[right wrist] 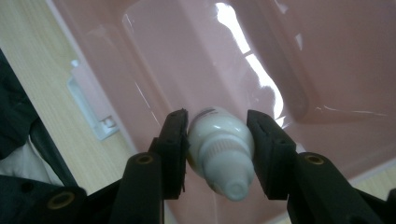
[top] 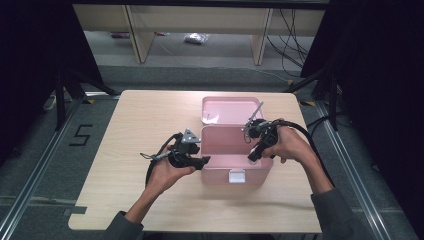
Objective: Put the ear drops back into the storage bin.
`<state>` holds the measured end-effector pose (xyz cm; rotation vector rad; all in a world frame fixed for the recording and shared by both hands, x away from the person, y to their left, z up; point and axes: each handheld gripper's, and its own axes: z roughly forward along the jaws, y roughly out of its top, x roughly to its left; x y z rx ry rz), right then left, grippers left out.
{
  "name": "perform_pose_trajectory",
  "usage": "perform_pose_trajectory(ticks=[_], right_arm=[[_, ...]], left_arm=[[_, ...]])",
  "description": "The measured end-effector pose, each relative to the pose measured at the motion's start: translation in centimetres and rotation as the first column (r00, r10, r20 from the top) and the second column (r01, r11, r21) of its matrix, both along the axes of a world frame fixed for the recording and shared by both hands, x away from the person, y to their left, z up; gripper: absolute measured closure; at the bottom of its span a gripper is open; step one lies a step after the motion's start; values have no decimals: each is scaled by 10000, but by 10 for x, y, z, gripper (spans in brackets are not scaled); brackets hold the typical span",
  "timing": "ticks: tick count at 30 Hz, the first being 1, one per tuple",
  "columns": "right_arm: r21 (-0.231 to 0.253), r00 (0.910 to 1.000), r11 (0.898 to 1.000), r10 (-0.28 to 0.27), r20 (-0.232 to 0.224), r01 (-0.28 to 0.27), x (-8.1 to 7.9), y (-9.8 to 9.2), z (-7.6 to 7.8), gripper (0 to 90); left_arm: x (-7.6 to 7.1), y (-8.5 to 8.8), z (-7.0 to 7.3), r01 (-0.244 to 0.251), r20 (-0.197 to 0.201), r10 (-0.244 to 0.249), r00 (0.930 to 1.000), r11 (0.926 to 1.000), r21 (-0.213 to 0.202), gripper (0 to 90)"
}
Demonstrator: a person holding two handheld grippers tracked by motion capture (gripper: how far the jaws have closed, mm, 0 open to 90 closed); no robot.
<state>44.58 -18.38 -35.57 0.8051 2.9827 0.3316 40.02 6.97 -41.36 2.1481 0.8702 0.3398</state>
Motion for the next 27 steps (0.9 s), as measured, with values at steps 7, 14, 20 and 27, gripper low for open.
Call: perform_pose_trajectory(ticks=[7, 14, 20, 27], right_arm=[[30, 10000, 10000, 33, -49, -33, 4, 2, -16, 604], [2, 9997, 10000, -74, -234, 74, 9, 3, -30, 604], [-4, 9996, 10000, -34, -279, 33, 10, 8, -35, 604], [-4, 9993, 10000, -20, -371, 20, 10, 10, -46, 603]], left_arm=[[0, 0, 0, 4, -12, -4, 10000, 10000, -13, 489], [0, 0, 0, 6, -19, -6, 10000, 10000, -19, 489], [0, 0, 0, 10, -10, -10, 10000, 10000, -22, 489], [0, 0, 0, 10, -9, -10, 10000, 10000, -24, 488]])
